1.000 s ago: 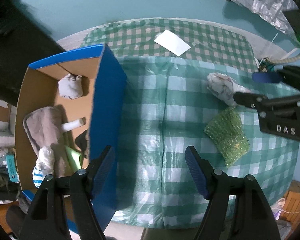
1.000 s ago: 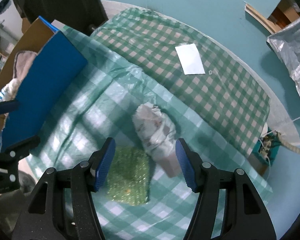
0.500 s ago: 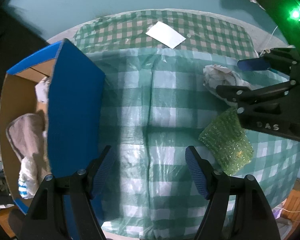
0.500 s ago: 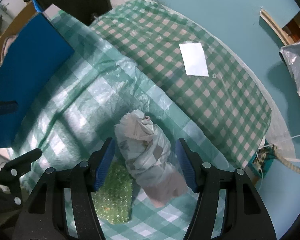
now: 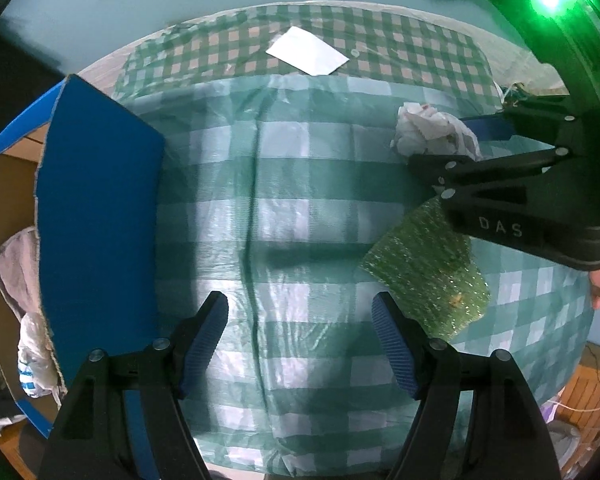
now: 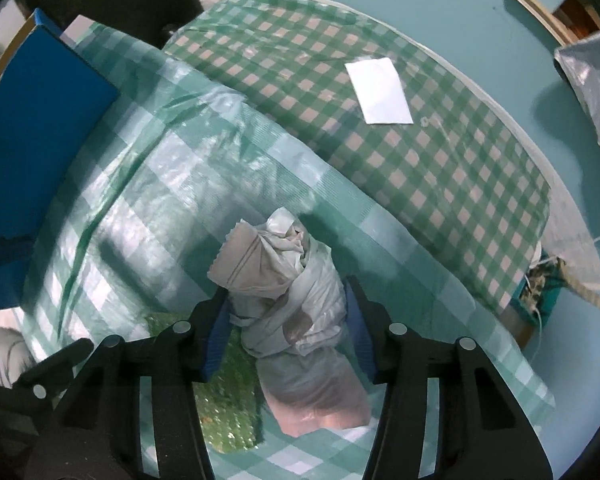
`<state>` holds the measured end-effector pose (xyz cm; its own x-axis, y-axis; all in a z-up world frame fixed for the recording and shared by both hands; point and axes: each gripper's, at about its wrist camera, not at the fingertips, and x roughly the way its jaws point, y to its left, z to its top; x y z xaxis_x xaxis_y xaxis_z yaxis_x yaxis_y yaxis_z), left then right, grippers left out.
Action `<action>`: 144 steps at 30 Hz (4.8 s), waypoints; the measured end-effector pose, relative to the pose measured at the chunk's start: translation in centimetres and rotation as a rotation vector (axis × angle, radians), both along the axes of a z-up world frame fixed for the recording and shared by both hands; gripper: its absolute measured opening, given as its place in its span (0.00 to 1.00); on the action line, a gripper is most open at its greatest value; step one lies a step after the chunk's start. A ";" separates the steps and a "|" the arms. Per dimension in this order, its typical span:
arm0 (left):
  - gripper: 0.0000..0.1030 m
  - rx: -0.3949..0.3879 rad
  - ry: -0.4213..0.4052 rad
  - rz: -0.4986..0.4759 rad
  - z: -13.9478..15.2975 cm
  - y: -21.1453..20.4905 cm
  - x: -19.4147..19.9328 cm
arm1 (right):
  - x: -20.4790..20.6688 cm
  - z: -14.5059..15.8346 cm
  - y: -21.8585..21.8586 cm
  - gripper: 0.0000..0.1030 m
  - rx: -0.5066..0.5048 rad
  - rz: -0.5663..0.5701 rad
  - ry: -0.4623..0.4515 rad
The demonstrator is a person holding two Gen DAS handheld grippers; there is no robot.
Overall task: Organize soft objects
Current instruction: 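Grasp the white-and-pink wrapped bundle with the right tool, then grasp the green mesh pad with the left tool while the right tool holds the bundle, then carry the mesh pad and bundle over the box with both tools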
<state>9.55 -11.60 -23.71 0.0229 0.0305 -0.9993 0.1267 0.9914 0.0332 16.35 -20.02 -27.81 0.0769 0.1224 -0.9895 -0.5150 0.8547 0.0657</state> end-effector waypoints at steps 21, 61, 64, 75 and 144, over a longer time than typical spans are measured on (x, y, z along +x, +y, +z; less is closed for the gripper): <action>0.78 -0.070 0.072 0.022 -1.8 -4.5 -1.2 | -6.7 0.2 -10.0 0.50 0.075 -0.258 0.031; 0.18 -0.047 0.078 0.257 -5.1 -7.7 -0.3 | -10.1 0.7 -13.5 0.50 0.154 -0.300 0.030; 0.17 -0.055 0.078 0.235 -5.1 -7.1 -0.8 | -10.3 1.1 -13.2 0.50 0.156 -0.303 0.025; 0.17 0.022 0.004 0.051 -2.4 -6.1 -3.0 | -10.6 3.4 -11.6 0.50 0.158 -0.304 0.002; 0.17 0.055 -0.218 0.180 11.7 17.6 -7.7 | -9.7 17.2 15.2 0.50 0.211 0.098 -0.125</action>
